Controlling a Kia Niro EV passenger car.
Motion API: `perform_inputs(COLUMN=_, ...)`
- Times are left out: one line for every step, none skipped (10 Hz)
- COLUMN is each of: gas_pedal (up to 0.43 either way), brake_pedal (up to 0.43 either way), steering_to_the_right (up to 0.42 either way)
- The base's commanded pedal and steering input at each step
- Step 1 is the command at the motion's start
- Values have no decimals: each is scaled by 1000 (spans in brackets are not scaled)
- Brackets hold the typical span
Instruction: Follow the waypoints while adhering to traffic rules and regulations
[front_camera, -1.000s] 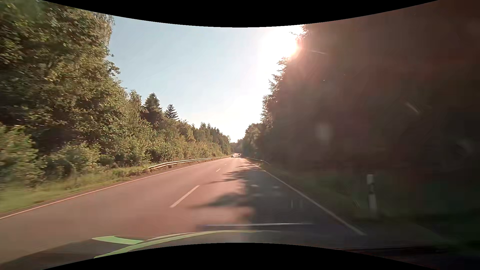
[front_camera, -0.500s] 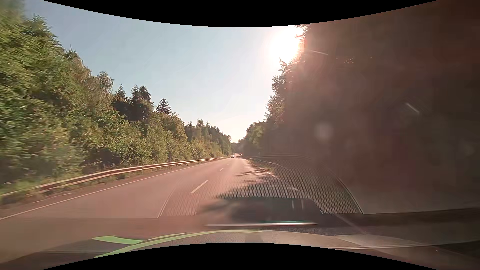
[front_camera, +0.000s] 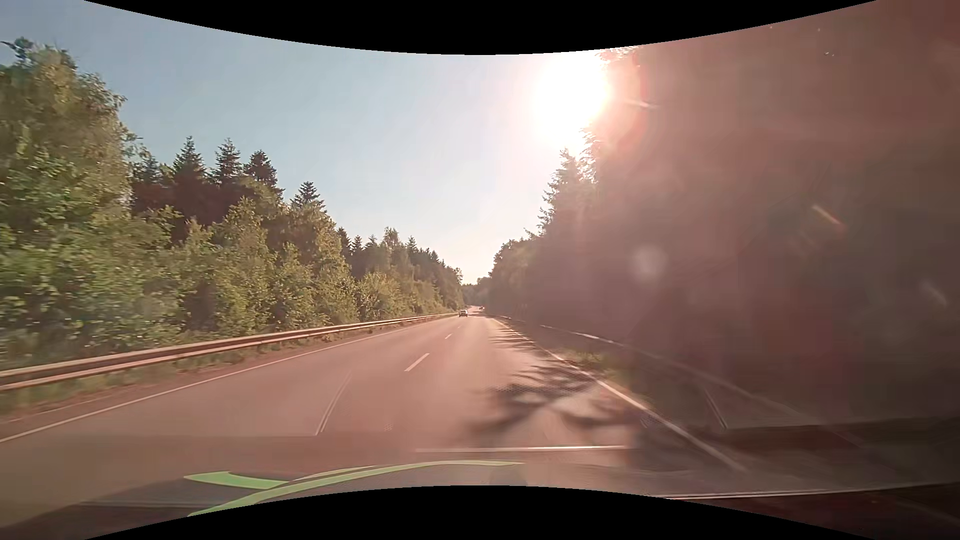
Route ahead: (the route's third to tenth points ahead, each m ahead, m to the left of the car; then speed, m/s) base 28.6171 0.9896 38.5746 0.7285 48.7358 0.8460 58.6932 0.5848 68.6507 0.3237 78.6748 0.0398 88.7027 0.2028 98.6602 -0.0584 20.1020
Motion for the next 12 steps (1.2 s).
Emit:
perform_inputs(gas_pedal=157, brake_pedal=0, steering_to_the_right=6)
perform_inputs(gas_pedal=157, brake_pedal=0, steering_to_the_right=6)
perform_inputs(gas_pedal=157, brake_pedal=0, steering_to_the_right=6)
perform_inputs(gas_pedal=157, brake_pedal=0, steering_to_the_right=6)
perform_inputs(gas_pedal=157, brake_pedal=0, steering_to_the_right=5)
perform_inputs(gas_pedal=157, brake_pedal=0, steering_to_the_right=6)
perform_inputs(gas_pedal=150, brake_pedal=0, steering_to_the_right=5)
perform_inputs(gas_pedal=150, brake_pedal=0, steering_to_the_right=3)
perform_inputs(gas_pedal=138, brake_pedal=0, steering_to_the_right=1)
perform_inputs(gas_pedal=130, brake_pedal=0, steering_to_the_right=1)
perform_inputs(gas_pedal=130, brake_pedal=0, steering_to_the_right=1)
perform_inputs(gas_pedal=130, brake_pedal=0, steering_to_the_right=1)
